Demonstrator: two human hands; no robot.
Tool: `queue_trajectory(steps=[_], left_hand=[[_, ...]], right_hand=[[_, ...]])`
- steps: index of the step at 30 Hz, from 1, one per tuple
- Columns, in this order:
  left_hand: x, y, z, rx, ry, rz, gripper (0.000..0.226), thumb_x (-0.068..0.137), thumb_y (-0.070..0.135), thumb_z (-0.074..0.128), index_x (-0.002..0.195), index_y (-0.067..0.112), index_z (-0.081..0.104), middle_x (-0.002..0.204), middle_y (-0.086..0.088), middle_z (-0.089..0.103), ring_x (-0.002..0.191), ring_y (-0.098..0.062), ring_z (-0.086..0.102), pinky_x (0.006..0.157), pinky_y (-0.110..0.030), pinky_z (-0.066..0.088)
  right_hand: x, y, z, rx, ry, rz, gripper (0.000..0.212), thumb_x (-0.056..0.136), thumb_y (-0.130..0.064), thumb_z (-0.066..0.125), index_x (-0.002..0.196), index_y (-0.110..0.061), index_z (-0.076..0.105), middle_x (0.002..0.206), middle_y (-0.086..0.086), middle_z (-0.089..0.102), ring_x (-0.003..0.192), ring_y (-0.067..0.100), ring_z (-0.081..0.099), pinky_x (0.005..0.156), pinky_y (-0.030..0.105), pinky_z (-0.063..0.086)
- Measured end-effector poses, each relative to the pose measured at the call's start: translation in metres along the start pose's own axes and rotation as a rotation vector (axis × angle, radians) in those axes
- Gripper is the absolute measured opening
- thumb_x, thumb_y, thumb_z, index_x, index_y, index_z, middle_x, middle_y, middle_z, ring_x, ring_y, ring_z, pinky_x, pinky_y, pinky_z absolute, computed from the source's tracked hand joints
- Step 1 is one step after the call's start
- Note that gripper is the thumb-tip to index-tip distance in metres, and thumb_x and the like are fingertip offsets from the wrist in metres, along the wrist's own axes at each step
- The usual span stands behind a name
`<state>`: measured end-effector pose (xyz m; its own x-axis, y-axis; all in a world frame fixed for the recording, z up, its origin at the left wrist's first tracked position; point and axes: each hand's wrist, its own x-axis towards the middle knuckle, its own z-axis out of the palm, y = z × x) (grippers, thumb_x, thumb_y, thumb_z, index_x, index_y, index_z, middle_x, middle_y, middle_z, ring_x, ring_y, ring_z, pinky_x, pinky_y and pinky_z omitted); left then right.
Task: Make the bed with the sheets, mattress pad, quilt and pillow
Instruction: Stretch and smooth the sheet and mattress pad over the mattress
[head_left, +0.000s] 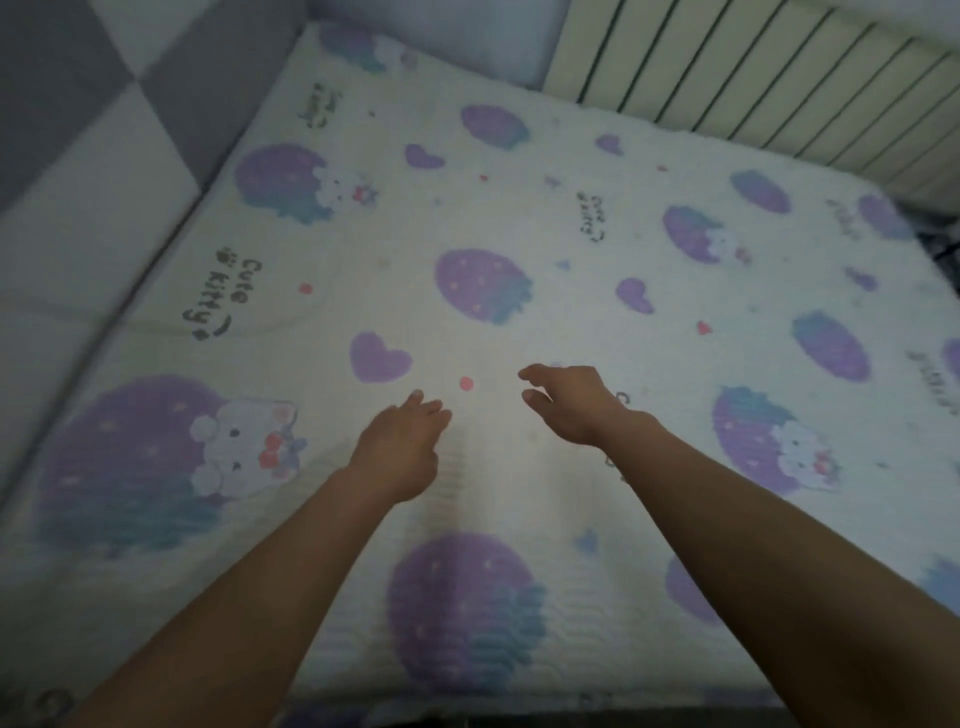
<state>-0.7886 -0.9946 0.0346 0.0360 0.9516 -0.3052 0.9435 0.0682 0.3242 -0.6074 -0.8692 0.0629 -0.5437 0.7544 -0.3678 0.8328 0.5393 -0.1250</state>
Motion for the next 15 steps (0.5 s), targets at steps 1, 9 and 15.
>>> queue_trajectory(steps=[1,9,15], left_hand=[[-0.001,0.008,-0.017,0.02,0.019,0.02,0.057,0.091,0.008,0.044,0.146,0.014,0.03,0.153,-0.002,0.029,0.145,-0.02,0.015,0.112,-0.035,0.026],[-0.004,0.064,-0.15,0.079,0.142,0.108,0.047,0.09,0.014,0.046,0.136,0.023,0.043,0.142,-0.004,0.044,0.13,-0.026,0.042,0.103,-0.035,0.039],[-0.004,0.126,-0.217,0.141,0.176,0.197,0.043,0.093,0.014,0.043,0.134,0.021,0.046,0.139,-0.004,0.047,0.125,-0.026,0.047,0.101,-0.035,0.042]], right_hand=[[-0.009,0.003,-0.016,0.007,0.011,0.028,0.039,0.101,-0.033,0.039,0.137,-0.02,0.045,0.13,0.006,0.06,0.121,0.026,0.053,0.109,0.034,0.028],[-0.072,0.006,-0.132,0.054,0.164,0.15,0.039,0.101,-0.034,0.037,0.137,-0.02,0.046,0.135,0.004,0.056,0.125,0.025,0.049,0.104,0.033,0.029],[-0.121,0.026,-0.183,0.074,0.197,0.197,0.038,0.101,-0.036,0.036,0.132,-0.021,0.051,0.131,0.004,0.058,0.126,0.027,0.046,0.105,0.037,0.026]])
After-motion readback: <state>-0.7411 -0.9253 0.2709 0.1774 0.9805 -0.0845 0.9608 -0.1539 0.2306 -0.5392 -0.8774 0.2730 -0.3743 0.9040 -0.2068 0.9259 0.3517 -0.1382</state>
